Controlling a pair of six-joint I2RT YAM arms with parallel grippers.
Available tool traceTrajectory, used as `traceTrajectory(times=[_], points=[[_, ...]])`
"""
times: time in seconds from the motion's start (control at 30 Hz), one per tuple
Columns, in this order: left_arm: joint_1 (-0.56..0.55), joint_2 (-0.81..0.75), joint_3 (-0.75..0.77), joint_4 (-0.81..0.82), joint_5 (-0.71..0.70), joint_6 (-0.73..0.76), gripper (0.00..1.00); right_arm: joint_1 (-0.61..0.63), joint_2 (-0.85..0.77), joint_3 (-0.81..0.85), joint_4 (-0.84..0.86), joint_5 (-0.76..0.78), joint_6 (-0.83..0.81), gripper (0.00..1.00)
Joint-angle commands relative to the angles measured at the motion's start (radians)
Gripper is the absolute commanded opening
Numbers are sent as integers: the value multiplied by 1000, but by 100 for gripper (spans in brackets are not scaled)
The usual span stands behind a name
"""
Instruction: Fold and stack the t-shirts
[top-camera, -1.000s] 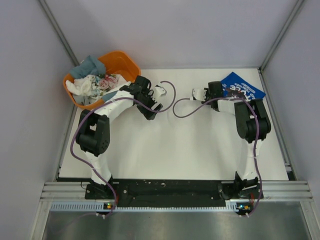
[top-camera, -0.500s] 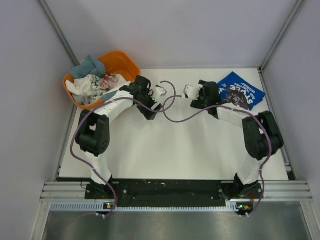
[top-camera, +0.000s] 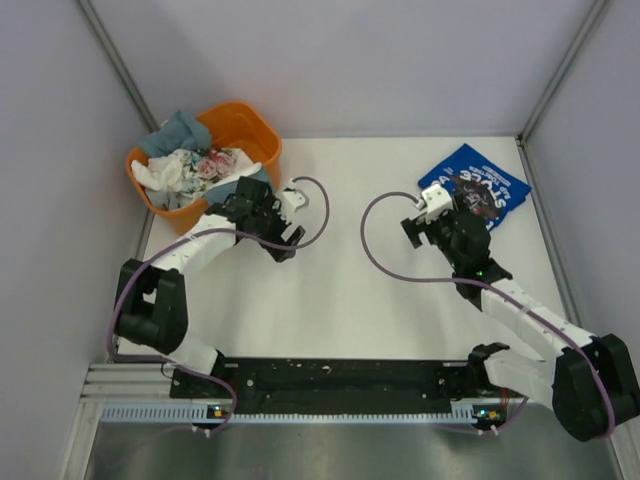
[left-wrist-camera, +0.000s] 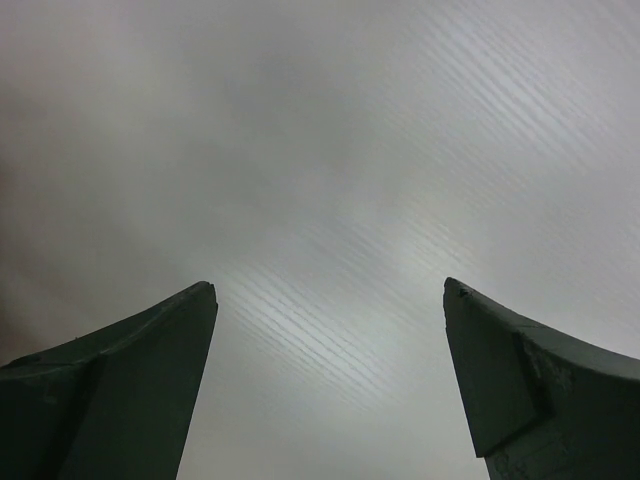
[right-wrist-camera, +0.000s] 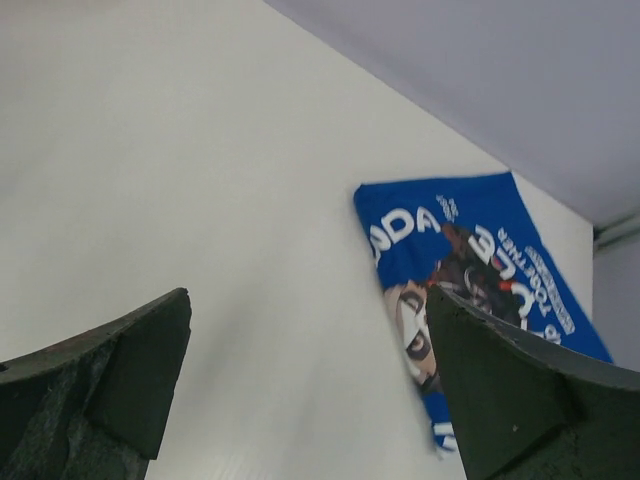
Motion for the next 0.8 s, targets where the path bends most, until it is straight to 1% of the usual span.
traceTrajectory(times=[0.0,0.03,0.1,0.17,0.27,0.37,0.43,0.47,0.57,0.6,0.63,0.7,0.77], points=[[65,-95,-143,209,92,-70,99,-45,-95,-141,177,120,243,99],[69,-117,-198,273,80,-77,99,-59,-111,-172,190,134,269,99],[80,-181,-315,455,25,-100,99,-94,-143,-219,210,169,324,99],[107,-226,-444,641,-39,-161,99,-128,-172,-262,222,220,361,99],[137,-253,-588,960,-208,-312,99,-166,-197,-325,257,281,405,99],[163,-252,-716,1236,-274,-344,99,-170,-177,-383,357,324,407,99],[174,-260,-734,1272,-329,-367,99,-170,-146,-411,403,347,418,99],[181,-258,-747,1313,-331,-370,99,-171,-130,-426,441,352,424,99],[194,-249,-745,1332,-433,-396,99,-168,-62,-474,571,367,413,98],[194,-241,-739,1327,-458,-405,99,-171,-65,-465,534,345,421,98],[195,-235,-730,1318,-475,-401,99,-170,-62,-462,544,347,418,98],[197,-217,-748,1393,-530,-418,99,-170,-48,-473,587,357,409,98],[203,-197,-780,1462,-504,-413,99,-170,-48,-466,572,344,409,98]])
